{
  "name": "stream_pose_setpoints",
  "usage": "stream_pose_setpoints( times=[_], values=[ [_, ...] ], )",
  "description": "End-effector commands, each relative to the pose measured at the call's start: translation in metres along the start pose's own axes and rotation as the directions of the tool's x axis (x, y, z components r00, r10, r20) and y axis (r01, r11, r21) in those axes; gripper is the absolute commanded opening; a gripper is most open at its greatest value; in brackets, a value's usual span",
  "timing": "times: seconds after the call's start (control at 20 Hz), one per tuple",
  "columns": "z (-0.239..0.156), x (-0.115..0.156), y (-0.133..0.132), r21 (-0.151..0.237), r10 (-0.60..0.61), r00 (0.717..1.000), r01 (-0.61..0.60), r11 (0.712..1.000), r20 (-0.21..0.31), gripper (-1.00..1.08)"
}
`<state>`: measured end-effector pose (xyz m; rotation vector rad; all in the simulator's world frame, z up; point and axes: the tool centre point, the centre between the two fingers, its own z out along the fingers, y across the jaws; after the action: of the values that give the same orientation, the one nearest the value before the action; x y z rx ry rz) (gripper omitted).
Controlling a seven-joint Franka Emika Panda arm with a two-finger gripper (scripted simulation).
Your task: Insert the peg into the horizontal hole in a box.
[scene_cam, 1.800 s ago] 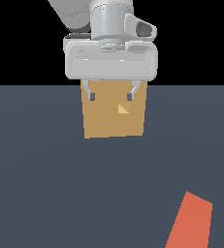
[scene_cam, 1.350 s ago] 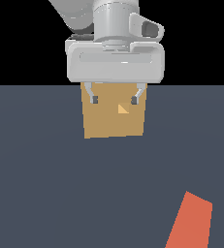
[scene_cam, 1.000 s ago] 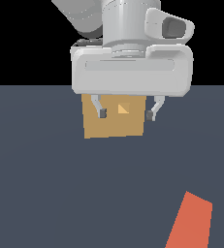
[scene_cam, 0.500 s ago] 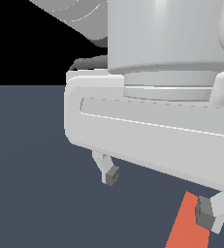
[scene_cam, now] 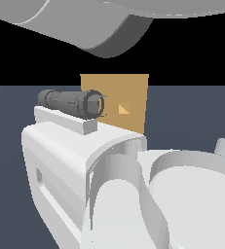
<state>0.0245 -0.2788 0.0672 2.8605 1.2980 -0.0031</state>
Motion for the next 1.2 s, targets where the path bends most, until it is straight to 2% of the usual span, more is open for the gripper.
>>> stream_pose_setpoints(
  times=[0.0,0.3,0.75,1.05,1.1,1.15],
  values=[
    [0.001,-0.001,0.001,-0.001,0.008,1.000,-0.008,1.000,-0.002,1.00],
    [0.004,-0.001,0.000,0.000,0.005,1.000,-0.005,1.000,-0.001,1.00],
    [0.045,-0.001,-0.001,0.000,0.004,1.000,-0.004,1.000,-0.002,1.00],
    [0.050,0.000,0.000,0.000,0.004,1.000,-0.004,1.000,-0.002,1.00],
    [0.050,0.000,0.000,0.000,0.004,1.000,-0.004,1.000,-0.002,-1.00],
    [0.050,0.000,0.000,0.000,0.004,1.000,-0.004,1.000,-0.002,-1.00]
  ],
)
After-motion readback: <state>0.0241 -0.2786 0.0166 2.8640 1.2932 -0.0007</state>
